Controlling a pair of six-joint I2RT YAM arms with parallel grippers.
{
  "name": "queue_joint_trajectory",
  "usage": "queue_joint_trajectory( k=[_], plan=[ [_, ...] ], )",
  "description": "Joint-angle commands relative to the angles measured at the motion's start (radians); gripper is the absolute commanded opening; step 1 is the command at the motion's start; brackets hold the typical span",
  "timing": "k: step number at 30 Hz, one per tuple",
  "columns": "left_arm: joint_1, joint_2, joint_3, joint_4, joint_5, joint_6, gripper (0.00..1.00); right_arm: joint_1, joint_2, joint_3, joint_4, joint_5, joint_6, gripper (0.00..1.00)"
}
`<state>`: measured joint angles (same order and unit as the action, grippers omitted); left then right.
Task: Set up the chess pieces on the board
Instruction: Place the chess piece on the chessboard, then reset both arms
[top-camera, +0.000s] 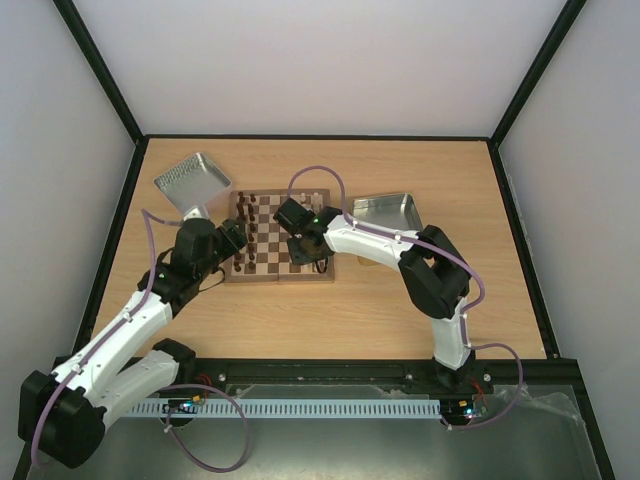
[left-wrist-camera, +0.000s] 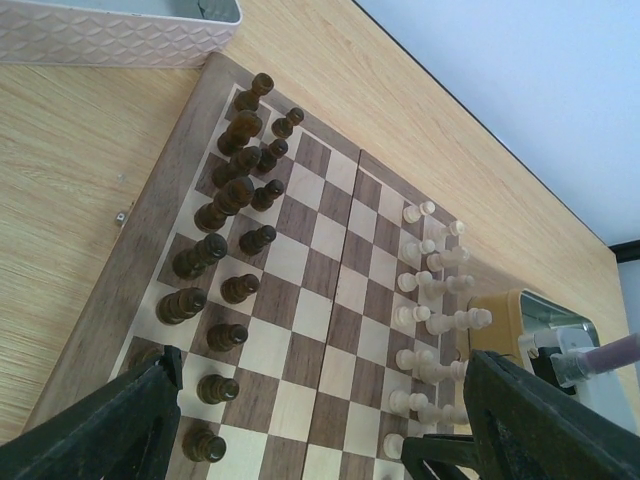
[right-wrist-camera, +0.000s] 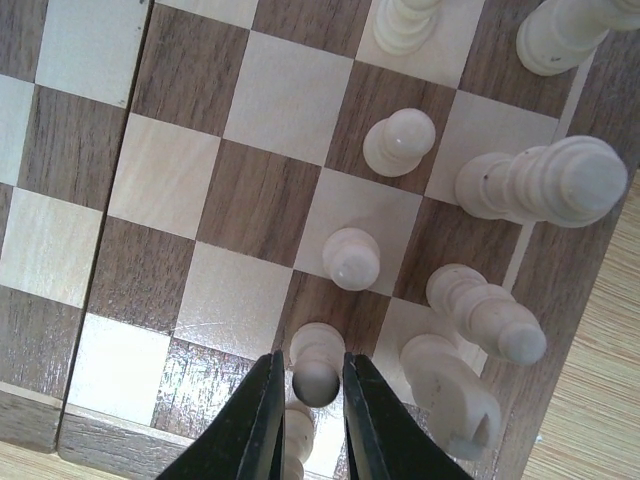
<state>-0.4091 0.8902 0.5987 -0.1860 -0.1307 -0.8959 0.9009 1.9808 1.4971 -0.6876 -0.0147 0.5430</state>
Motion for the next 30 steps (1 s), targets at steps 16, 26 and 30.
queue_joint_trajectory(
  k=[16,26,30],
  plan=[
    [0.01,-0.145,0.159,-0.181,0.089,0.227,0.99,-0.005,-0.466,-0.175,0.03,0.322,0.133,0.59],
    [0.01,-0.357,0.363,-0.412,-0.091,0.416,1.0,-0.011,-1.099,-0.464,-0.019,0.656,0.197,0.83],
    [0.01,-0.403,0.427,-0.483,-0.136,0.443,1.0,-0.011,-1.269,-0.476,-0.085,0.69,0.198,0.93]
  ],
)
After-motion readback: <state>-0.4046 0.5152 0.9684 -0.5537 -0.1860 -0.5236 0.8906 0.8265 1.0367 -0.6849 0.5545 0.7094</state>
